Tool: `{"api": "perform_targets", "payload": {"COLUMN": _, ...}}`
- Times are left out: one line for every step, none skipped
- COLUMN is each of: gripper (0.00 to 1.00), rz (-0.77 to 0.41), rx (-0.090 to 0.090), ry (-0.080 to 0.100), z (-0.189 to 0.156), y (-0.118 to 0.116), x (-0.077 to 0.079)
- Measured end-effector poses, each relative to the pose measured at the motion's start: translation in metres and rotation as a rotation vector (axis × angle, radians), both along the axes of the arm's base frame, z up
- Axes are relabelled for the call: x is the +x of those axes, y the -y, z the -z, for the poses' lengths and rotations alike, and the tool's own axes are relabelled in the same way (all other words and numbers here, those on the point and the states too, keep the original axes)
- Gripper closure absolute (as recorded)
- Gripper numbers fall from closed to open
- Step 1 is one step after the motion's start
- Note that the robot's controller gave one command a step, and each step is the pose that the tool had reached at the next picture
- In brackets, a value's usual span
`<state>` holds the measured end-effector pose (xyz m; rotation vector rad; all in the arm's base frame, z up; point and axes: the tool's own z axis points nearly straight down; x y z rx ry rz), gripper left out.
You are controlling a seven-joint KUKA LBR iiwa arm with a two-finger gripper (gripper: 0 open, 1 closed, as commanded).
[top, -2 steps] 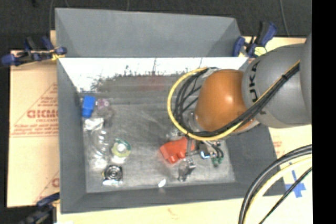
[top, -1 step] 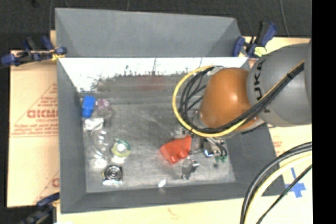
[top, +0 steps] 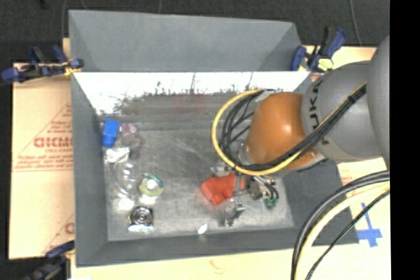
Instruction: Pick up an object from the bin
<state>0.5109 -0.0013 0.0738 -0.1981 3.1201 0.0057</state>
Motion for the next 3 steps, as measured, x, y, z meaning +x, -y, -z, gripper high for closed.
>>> {"api": "perform_targets", "payload": {"gripper": 0.0, "rz": -0.002, "rx": -0.001, "ry": -0.008, "z": -0.002, "y": -0.001, "x": 0.002}}
{"api": "perform_targets", "payload": {"gripper": 1.0, "rz": -0.001, "rx": -0.001, "ry": 0.007, "z": -0.005, "y": -0.001, "x": 0.006}}
{"api": "perform_targets", "payload": {"gripper": 1.0, "rz": 0.0, "rx": -0.005, "ry": -0.007, "z": -0.053, "y": 0.0, "x": 0.008}}
